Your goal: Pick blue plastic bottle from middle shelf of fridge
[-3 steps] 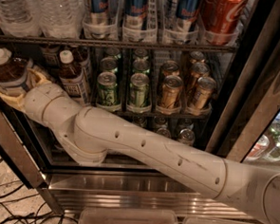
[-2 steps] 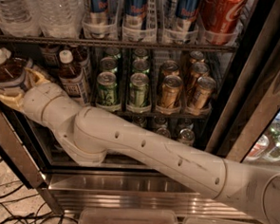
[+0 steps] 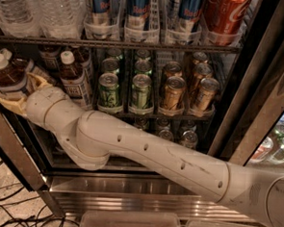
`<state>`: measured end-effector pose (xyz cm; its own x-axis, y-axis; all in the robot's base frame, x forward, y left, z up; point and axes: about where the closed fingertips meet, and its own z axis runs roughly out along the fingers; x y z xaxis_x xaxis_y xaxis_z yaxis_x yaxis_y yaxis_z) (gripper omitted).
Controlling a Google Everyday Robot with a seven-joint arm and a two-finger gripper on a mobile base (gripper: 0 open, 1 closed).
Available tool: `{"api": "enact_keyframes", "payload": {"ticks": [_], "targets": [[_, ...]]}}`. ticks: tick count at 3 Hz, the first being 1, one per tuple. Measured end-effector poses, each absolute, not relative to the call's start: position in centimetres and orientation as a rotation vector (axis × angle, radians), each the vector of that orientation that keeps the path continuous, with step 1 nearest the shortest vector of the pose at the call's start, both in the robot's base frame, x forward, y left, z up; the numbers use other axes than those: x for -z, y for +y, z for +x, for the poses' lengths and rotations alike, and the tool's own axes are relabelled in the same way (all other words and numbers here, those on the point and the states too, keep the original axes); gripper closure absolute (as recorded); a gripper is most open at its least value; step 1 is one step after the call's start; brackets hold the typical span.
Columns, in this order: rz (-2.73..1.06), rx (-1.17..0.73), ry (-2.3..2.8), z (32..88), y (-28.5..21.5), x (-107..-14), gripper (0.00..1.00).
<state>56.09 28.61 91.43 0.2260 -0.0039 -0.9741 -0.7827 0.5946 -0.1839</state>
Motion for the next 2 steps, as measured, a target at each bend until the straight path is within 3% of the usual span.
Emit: {"api": "enact_keyframes", "payload": {"ticks": [2], "targets": [[-0.831,-0.636,1.260,54.77,27.54,-90.72,1.00]]}}
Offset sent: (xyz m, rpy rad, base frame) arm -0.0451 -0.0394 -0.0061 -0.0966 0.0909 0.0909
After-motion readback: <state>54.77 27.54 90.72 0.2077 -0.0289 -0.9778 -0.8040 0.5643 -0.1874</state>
